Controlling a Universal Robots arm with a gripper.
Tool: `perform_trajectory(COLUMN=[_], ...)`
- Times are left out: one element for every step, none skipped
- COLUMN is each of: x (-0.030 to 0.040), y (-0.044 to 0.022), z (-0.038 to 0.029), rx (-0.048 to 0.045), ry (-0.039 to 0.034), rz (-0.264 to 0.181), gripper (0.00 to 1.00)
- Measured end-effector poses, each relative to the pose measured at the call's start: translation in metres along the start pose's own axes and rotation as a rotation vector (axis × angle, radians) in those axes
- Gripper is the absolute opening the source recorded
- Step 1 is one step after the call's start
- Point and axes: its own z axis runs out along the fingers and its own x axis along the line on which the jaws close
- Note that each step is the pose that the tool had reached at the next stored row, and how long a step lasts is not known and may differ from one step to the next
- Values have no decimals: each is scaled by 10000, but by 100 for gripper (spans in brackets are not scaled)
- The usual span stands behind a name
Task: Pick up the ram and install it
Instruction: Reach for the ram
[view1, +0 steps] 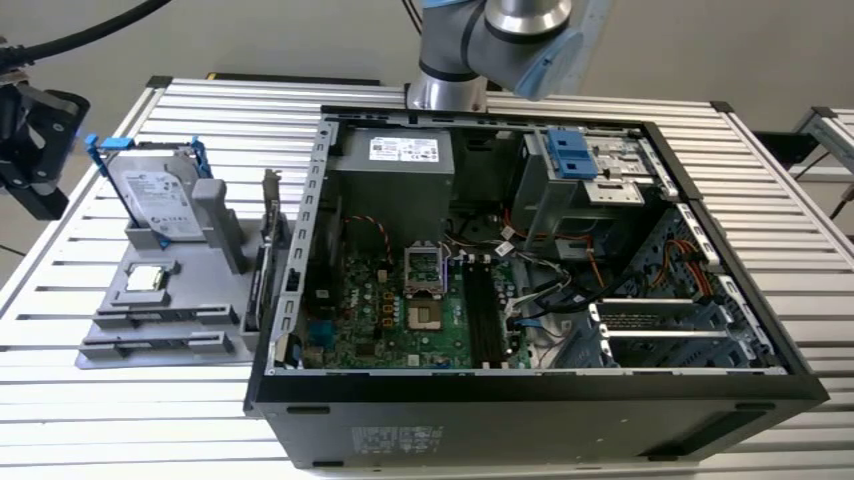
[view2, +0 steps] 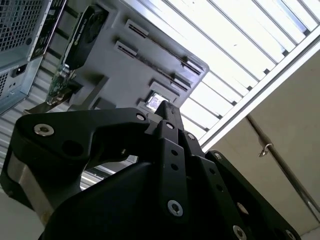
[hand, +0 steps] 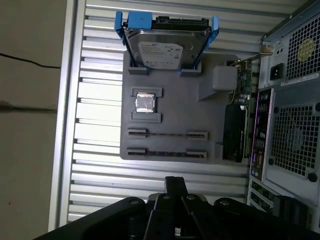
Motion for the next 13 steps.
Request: perform_trajectory(x=[0, 0, 0, 0, 0, 0, 0, 0, 0, 0, 0, 0, 0], y=[0, 0, -1, -1, -1, -1, -1, -1, -1, -1, -1, -1, -1], z=[0, 0, 0, 0, 0, 0, 0, 0, 0, 0, 0, 0, 0], rx=[0, 0, -1, 0, 0, -1, -1, -1, -1, 0, -1, -1, 0], ry=[0, 0, 2, 2, 3, 4, 5, 5, 5, 5, 5, 5, 5], rz=[0, 0, 0, 0, 0, 0, 0, 0, 0, 0, 0, 0, 1], gripper=[0, 0, 0, 0, 0, 0, 0, 0, 0, 0, 0, 0, 0])
